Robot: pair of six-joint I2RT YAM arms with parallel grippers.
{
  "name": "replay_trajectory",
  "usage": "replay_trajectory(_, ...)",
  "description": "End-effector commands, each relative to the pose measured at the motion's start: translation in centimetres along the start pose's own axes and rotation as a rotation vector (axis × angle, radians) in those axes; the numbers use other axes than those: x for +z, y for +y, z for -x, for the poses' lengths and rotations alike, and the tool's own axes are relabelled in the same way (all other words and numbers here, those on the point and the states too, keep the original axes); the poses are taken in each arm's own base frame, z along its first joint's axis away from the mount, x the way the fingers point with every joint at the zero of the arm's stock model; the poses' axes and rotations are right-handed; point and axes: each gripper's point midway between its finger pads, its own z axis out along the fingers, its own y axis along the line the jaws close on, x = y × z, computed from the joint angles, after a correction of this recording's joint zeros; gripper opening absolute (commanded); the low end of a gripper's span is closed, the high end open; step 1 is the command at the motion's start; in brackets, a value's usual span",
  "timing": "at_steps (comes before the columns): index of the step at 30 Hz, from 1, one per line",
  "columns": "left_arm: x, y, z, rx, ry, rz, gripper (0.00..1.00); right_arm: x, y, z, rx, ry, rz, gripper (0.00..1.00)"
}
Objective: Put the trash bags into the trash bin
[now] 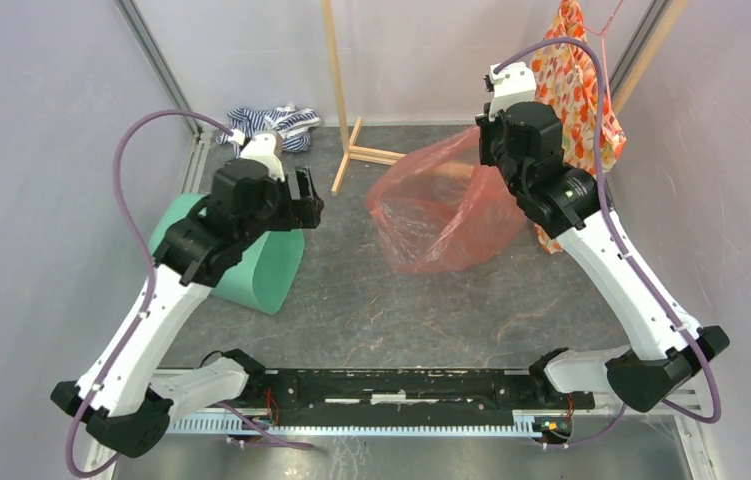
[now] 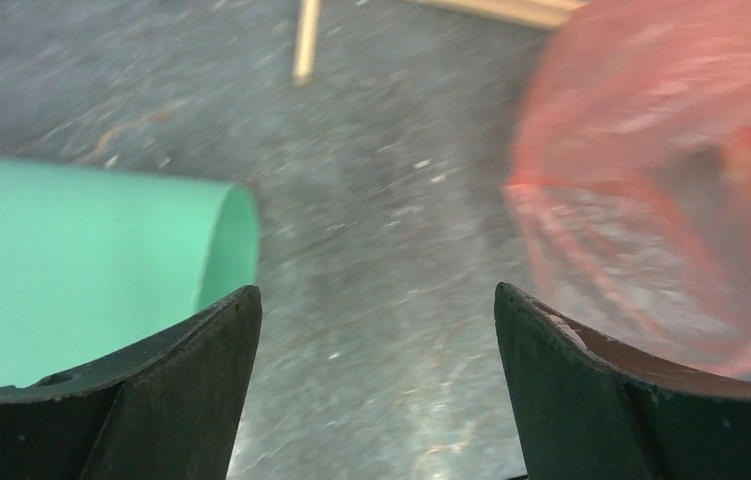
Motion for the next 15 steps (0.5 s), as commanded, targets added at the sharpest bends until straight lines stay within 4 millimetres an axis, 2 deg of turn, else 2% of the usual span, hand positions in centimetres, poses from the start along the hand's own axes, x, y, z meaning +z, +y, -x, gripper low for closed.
replay_trajectory(1, 1.8, 6.5, -3.2, 0.105, 0.073, 0.328, 0.91, -1.2, 0.6, 2.2, 0.049, -0.083, 0.064, 0.00)
replay_trajectory(9, 2.5, 11.2, -5.0, 0.239, 0.131, 0.634, 0.90, -1.6, 1.6, 0.4, 0.050, -0.078, 0.123, 0.00)
replay_trajectory(15, 3.5, 12.2, -6.6, 0.337, 0.185, 0.746, 0.90, -2.3, 2.0, 0.7, 0.055, -0.093, 0.163, 0.00)
